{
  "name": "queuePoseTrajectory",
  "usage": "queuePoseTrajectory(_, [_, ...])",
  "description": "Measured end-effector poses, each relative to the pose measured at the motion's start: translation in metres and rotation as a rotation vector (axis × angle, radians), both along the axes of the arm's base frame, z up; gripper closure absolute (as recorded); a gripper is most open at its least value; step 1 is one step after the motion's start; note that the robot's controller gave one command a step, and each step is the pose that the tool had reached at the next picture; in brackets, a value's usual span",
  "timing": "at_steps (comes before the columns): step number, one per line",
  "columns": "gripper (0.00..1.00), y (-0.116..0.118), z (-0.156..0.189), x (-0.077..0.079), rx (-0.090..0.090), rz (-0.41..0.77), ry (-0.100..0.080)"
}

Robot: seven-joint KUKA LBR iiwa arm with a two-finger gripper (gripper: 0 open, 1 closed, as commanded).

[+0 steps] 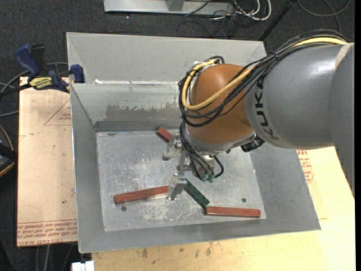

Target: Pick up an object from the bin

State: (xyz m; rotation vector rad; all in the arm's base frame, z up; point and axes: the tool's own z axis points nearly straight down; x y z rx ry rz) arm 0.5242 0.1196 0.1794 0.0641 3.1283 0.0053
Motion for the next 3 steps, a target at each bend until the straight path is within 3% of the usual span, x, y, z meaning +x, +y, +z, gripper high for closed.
queuePoseTrajectory(1, [1.0, 0.0, -0.103, -0.006, 0.002, 0.056, 0.0])
queuePoseTrajectory(2, [1.0, 0.0, -0.103, -0.006, 0.002, 0.056, 0.0])
queuePoseTrajectory(3, [1.0, -0.008, 0.067, -0.009, -0.003, 0.204, 0.006])
